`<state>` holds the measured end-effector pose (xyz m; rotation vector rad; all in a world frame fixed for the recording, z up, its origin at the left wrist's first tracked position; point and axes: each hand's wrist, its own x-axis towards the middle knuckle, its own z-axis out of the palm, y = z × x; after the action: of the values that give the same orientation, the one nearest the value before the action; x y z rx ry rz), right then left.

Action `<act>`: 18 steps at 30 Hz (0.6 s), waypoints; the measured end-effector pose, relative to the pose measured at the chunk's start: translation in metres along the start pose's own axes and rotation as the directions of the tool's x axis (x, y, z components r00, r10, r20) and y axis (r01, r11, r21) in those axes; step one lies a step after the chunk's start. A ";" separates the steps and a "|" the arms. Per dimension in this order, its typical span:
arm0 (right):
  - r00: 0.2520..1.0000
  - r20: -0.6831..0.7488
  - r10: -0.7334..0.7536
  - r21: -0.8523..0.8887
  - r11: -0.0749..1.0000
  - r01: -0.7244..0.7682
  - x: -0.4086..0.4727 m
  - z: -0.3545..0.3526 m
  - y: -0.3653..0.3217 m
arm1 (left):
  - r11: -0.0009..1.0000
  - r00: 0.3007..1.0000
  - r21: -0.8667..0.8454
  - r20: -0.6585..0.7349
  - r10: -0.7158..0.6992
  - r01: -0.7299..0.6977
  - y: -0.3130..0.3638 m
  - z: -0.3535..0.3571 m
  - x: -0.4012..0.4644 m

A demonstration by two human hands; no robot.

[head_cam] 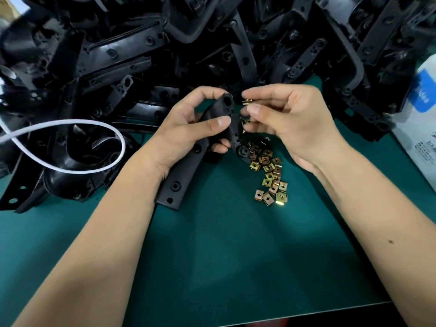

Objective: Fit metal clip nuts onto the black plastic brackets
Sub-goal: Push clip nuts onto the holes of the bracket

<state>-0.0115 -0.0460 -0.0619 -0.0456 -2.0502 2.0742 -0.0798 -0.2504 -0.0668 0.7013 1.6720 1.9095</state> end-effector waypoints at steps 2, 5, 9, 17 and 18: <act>0.999 -0.015 -0.037 -0.075 0.997 0.036 -0.001 0.001 0.000 | 1.000 1.000 -0.009 0.001 -0.005 0.005 0.000 -0.001 0.000; 0.999 -0.009 -0.042 -0.107 0.993 0.041 -0.003 0.003 -0.001 | 1.000 1.000 -0.017 0.013 -0.003 0.003 0.000 -0.001 0.000; 0.999 0.035 0.042 -0.016 0.999 -0.042 -0.002 0.005 -0.001 | 1.000 1.000 -0.021 0.025 0.000 0.000 0.000 -0.001 0.000; 0.999 0.043 0.019 -0.046 0.999 -0.017 -0.002 0.002 -0.001 | 1.000 0.999 0.011 0.047 0.004 -0.005 0.001 -0.001 0.001; 0.999 0.041 0.012 -0.066 0.998 -0.010 -0.002 0.002 -0.001 | 1.000 0.999 0.008 0.047 0.003 -0.003 0.001 0.000 0.001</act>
<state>-0.0095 -0.0481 -0.0610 -0.0253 -2.1465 2.0301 -0.0805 -0.2504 -0.0656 0.7466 1.6510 1.8749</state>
